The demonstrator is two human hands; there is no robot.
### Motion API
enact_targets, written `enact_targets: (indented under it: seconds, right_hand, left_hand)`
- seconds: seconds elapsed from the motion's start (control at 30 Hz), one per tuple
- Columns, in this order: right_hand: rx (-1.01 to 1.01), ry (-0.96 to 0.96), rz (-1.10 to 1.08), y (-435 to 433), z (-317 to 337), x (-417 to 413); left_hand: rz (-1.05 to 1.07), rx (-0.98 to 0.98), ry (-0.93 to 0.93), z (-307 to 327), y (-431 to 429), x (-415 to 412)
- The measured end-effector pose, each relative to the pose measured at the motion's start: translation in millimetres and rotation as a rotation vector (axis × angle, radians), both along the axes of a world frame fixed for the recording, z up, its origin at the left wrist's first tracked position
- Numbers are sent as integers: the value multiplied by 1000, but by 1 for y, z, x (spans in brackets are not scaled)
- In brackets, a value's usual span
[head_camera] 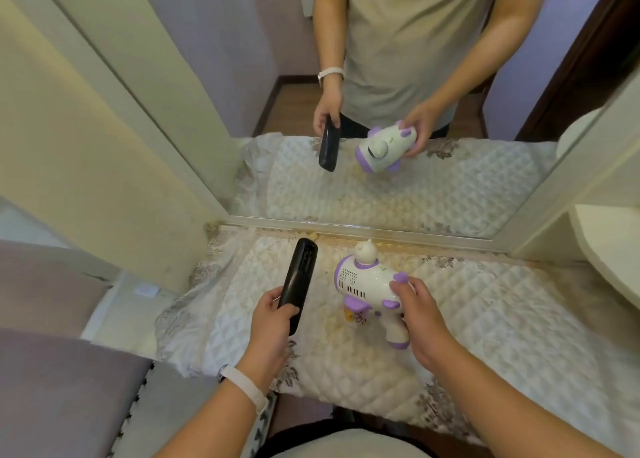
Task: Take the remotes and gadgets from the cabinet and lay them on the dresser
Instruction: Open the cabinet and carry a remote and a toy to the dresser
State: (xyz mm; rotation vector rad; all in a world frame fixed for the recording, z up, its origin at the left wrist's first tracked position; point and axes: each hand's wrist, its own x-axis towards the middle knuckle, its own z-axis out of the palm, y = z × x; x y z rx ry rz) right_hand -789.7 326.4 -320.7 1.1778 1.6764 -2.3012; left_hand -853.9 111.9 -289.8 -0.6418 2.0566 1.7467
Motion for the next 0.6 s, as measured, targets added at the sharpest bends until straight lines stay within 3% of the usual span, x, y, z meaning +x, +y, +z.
enact_targets:
  seconds: [0.6]
  right_hand:
    - [-318, -148, -31, -7, -52, -85]
  left_hand:
    - [-178, 61, -210, -96, -26, -108]
